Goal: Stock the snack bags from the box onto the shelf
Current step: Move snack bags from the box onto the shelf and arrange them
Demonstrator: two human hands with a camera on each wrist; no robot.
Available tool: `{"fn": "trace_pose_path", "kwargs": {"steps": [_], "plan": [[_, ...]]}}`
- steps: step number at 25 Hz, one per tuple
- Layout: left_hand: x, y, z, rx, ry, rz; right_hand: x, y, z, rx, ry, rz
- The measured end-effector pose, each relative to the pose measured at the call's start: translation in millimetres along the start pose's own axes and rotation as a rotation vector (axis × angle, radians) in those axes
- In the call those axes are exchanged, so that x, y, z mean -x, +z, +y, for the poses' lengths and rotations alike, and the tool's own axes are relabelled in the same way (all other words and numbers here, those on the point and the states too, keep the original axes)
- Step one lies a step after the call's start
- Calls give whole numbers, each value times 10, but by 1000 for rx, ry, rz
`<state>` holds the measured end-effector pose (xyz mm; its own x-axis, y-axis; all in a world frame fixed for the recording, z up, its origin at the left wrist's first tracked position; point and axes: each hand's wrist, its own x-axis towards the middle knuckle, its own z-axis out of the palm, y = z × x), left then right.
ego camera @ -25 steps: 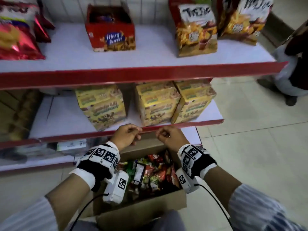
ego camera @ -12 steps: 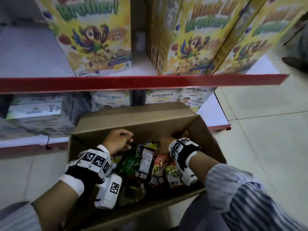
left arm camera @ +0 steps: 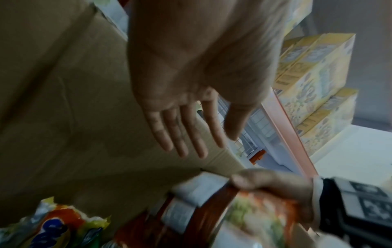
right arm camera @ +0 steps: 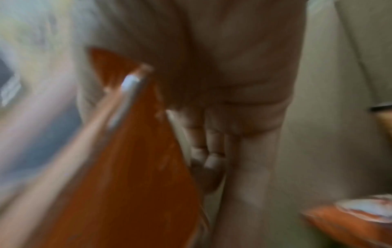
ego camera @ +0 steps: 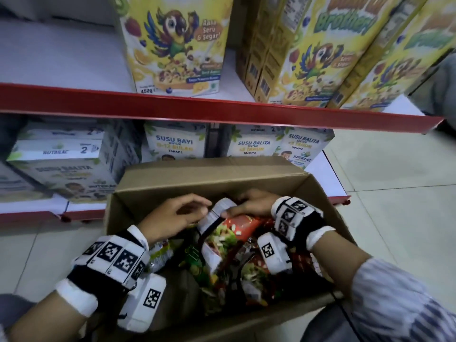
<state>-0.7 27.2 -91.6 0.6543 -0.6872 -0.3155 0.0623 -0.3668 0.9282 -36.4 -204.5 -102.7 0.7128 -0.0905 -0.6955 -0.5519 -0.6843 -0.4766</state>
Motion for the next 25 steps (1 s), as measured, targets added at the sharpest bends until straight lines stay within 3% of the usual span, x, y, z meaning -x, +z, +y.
{"fn": "trace_pose_path", "kwargs": {"steps": [2, 4, 8, 11, 13, 15, 17, 19, 22, 25], "plan": [[94, -1, 123, 64, 81, -124, 238, -149, -231, -125, -44, -11], [136, 34, 199, 91, 84, -142, 441, -207, -393, -286, -64, -45], [177, 128, 194, 62, 46, -50, 703, -185, -567, -674, -136, -117], [165, 45, 207, 238, -34, 132, 762, -226, -510, -832, -242, -94], [150, -79, 242, 445, -74, 189, 730, -220, -358, -684, -223, 15], [157, -187, 291, 578, -51, 186, 655, -157, -163, -257, -146, 70], [180, -220, 310, 617, -51, 176, 532, -37, 58, 298, -65, -36], [206, -215, 294, 606, -53, 166, 421, 118, 235, 649, 9, -222], [228, -190, 242, 592, -54, 155, 272, 285, 385, 754, 44, -463], [208, -188, 186, 565, -45, 179, 191, 289, 479, 673, 18, -527]]}}
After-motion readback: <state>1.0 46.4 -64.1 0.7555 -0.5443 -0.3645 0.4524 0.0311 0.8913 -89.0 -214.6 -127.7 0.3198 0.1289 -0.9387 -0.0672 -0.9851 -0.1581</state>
